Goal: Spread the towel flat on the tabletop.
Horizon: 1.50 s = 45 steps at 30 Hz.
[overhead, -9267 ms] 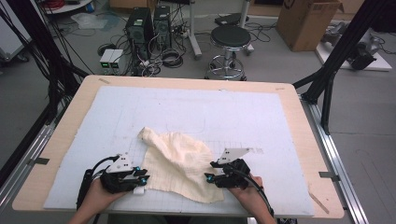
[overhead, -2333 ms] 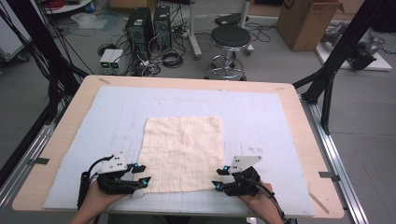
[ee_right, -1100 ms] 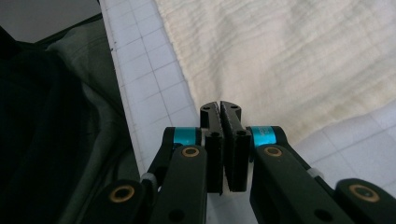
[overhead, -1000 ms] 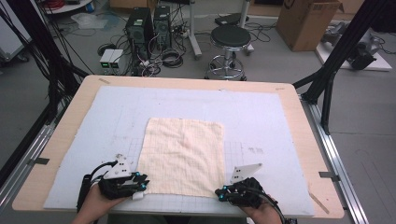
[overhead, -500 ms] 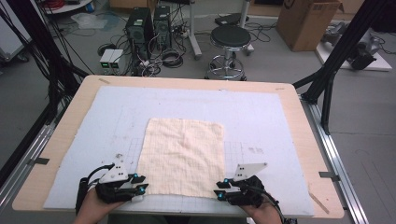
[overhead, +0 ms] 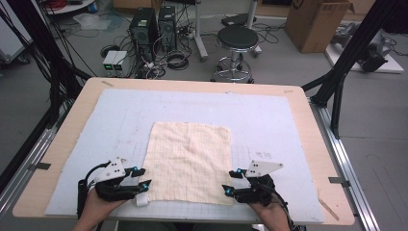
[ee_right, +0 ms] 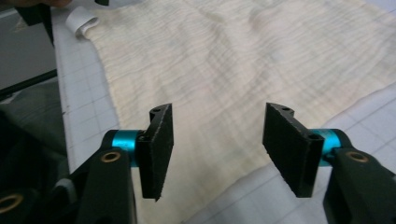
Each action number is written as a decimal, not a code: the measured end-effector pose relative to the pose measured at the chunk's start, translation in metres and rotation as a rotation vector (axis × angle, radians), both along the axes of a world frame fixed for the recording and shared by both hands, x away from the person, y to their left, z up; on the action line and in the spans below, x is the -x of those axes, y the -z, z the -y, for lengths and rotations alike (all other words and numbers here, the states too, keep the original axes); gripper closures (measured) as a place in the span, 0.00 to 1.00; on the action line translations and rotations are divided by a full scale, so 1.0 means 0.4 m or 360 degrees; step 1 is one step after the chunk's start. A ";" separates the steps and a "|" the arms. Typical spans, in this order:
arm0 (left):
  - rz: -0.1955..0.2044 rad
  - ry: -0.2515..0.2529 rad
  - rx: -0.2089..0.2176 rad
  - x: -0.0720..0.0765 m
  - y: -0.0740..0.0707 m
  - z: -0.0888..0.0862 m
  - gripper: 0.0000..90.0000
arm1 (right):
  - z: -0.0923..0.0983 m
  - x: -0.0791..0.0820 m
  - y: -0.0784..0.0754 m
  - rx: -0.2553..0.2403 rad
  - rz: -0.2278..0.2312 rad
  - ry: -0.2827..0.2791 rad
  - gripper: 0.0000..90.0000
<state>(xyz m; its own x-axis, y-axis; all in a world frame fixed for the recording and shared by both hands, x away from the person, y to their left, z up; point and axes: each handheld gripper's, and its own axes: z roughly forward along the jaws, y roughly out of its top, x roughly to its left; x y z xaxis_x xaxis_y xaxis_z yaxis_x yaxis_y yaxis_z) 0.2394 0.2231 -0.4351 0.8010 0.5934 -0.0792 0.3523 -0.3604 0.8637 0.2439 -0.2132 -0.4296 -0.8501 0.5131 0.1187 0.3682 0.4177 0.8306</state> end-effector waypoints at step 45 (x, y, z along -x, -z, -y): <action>0.0008 -0.0108 0.0034 -0.016 -0.008 -0.016 0.44 | 0.008 -0.007 -0.004 -0.0020 0.0063 0.0086 0.25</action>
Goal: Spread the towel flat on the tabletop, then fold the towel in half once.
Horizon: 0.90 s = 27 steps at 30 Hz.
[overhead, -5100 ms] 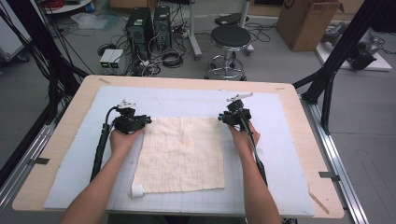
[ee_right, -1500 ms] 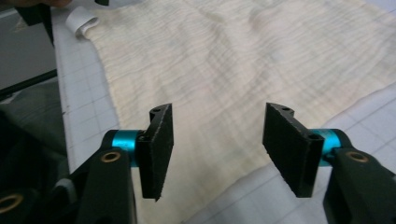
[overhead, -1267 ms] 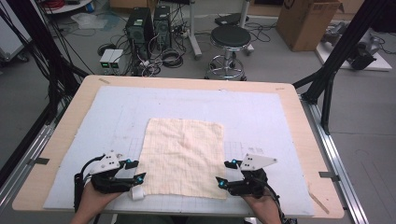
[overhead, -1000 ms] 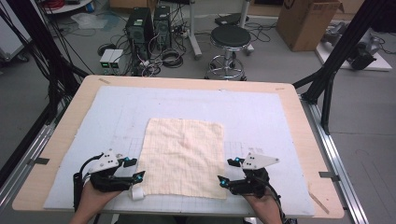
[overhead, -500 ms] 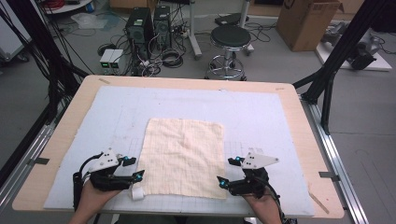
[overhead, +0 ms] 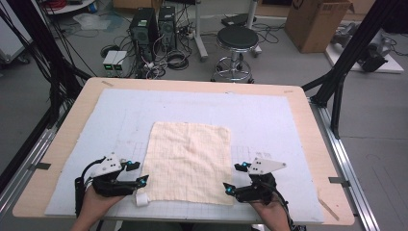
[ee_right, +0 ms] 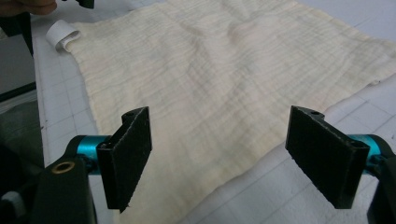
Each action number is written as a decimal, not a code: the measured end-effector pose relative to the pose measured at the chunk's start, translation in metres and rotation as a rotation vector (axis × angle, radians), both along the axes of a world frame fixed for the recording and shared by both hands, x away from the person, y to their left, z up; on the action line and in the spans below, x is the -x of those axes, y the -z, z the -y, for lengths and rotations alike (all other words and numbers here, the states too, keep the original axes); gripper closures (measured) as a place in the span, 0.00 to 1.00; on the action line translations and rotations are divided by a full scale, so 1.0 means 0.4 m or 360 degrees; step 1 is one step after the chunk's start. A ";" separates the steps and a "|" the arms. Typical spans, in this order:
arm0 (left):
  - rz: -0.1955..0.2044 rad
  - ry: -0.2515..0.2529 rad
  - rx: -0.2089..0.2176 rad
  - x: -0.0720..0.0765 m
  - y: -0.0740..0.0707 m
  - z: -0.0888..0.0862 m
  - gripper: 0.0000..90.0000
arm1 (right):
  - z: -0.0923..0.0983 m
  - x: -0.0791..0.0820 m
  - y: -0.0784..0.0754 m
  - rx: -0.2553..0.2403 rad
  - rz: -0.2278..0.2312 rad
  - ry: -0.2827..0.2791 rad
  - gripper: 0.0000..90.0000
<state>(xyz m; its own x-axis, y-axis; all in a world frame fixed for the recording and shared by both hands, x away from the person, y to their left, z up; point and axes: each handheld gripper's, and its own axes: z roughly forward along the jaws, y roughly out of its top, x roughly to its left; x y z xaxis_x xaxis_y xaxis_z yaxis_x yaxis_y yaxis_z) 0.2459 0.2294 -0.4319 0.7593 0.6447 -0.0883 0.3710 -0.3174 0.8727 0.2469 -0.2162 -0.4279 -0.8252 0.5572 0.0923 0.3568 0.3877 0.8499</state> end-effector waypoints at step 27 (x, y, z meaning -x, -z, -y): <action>0.0072 -0.0031 0.0038 -0.030 -0.017 -0.053 0.43 | 0.004 -0.013 0.013 0.0039 -0.0050 0.0092 0.25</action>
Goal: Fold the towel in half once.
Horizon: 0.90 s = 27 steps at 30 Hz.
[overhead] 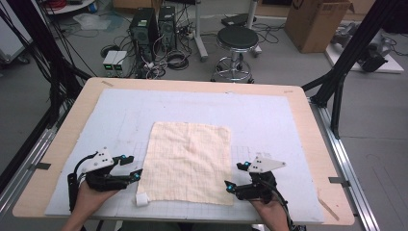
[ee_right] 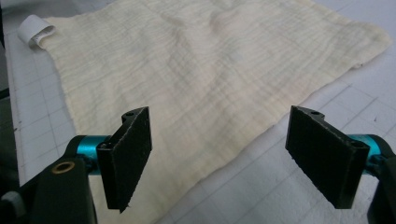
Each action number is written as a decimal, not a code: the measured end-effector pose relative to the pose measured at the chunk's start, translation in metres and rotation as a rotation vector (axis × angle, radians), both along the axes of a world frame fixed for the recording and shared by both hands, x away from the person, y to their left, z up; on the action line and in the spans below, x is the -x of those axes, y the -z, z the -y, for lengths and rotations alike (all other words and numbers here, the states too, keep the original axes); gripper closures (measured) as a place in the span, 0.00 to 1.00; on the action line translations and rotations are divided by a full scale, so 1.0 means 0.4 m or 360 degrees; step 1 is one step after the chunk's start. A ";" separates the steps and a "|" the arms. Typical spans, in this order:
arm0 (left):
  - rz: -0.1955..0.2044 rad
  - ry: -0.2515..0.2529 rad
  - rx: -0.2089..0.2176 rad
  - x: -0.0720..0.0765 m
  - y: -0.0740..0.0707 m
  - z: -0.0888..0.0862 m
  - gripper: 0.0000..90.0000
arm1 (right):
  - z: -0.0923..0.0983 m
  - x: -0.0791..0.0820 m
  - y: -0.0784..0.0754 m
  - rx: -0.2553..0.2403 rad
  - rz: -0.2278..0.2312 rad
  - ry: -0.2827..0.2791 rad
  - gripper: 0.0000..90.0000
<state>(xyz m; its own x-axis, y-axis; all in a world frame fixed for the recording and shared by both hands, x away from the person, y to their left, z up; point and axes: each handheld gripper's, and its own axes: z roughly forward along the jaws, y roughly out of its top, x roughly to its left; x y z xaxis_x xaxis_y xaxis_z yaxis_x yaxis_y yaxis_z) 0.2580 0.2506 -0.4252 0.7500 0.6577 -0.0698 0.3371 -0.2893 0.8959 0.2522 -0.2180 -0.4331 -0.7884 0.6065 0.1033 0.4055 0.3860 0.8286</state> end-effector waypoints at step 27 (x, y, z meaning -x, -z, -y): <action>0.0005 -0.0066 0.0038 -0.090 -0.058 -0.013 0.42 | -0.086 -0.120 -0.110 0.0130 0.0067 -0.0009 0.24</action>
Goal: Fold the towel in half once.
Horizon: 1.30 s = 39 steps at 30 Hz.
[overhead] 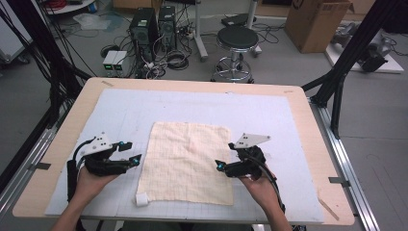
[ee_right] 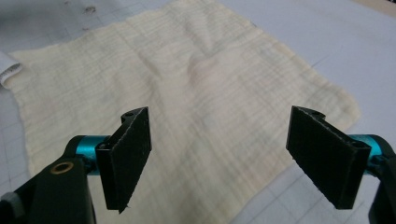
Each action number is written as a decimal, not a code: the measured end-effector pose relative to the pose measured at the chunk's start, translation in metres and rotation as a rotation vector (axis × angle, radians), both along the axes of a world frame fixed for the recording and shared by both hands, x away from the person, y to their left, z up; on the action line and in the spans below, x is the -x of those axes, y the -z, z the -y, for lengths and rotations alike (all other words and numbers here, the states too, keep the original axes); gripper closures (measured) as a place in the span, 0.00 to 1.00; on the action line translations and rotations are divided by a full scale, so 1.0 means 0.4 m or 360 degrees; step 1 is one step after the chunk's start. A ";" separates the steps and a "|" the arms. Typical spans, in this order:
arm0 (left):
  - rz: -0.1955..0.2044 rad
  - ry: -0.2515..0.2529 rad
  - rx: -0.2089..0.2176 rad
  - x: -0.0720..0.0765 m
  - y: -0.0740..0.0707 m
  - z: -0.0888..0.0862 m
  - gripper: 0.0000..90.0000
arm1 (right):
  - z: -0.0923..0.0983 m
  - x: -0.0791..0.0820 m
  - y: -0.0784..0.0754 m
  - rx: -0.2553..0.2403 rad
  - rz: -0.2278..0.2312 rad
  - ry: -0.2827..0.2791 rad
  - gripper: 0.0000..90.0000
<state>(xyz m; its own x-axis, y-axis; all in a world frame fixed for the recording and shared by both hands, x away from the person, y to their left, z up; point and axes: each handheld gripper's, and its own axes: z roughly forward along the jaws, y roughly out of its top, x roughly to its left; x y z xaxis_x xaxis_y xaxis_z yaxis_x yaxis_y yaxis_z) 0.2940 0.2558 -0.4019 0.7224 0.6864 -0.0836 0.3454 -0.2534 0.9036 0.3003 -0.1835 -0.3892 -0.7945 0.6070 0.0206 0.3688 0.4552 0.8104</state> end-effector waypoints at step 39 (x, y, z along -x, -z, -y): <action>-0.0176 -0.0371 0.0006 -0.189 0.018 0.078 0.46 | -0.001 -0.233 0.007 -0.0019 -0.0071 0.0240 0.36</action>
